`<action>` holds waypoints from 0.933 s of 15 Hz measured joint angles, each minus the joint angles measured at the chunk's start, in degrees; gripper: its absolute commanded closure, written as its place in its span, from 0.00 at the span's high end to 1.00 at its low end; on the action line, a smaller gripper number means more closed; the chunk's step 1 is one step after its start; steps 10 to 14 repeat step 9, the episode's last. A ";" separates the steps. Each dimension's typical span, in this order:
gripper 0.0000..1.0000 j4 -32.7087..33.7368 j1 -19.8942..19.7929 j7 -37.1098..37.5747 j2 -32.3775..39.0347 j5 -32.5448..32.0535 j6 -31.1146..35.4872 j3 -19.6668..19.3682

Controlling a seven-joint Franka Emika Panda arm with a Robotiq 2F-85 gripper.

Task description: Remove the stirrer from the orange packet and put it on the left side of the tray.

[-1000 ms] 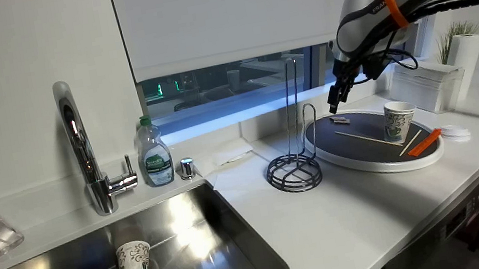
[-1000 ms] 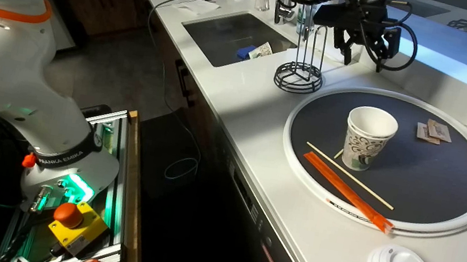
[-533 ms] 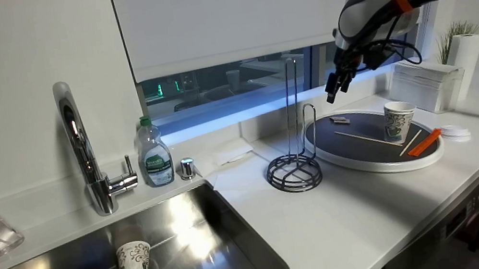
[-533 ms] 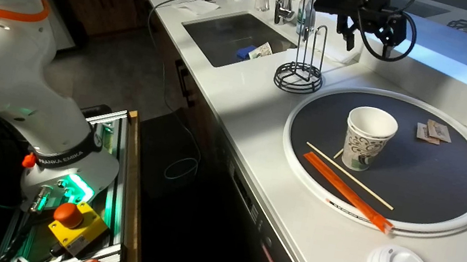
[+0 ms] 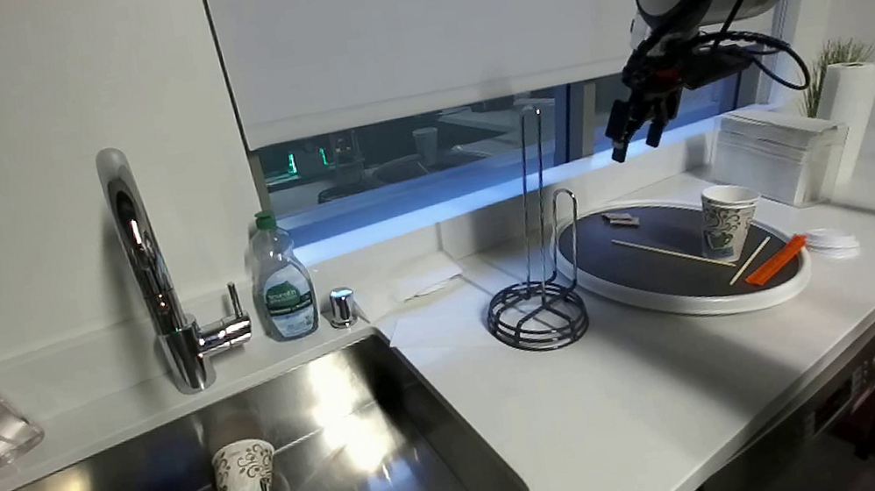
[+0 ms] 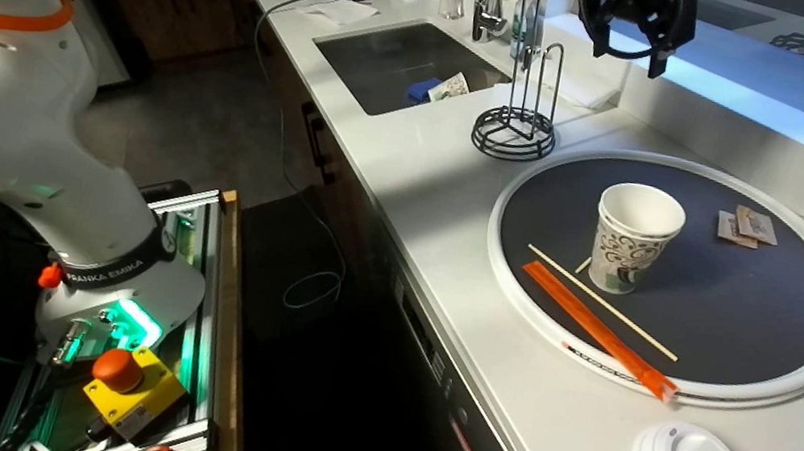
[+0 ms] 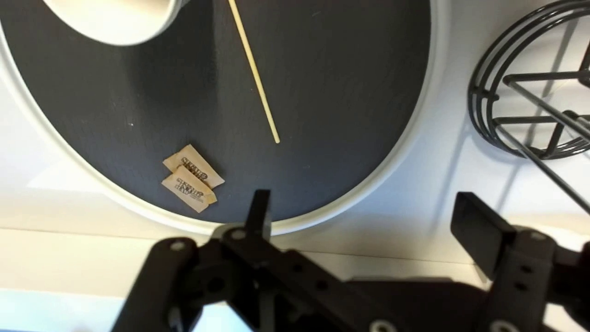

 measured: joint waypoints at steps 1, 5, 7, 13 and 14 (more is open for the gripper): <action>1.00 -0.34 0.00 0.82 -0.81 -0.01 -0.70 -0.28; 1.00 -3.39 -0.02 3.19 -4.17 -0.07 -1.68 -1.62; 1.00 -4.89 -0.03 3.57 -5.45 -0.07 -1.68 -2.03; 1.00 -5.60 -0.03 3.68 -6.06 -0.07 -1.68 -2.07; 1.00 -5.60 -0.03 3.68 -6.06 -0.07 -1.68 -2.07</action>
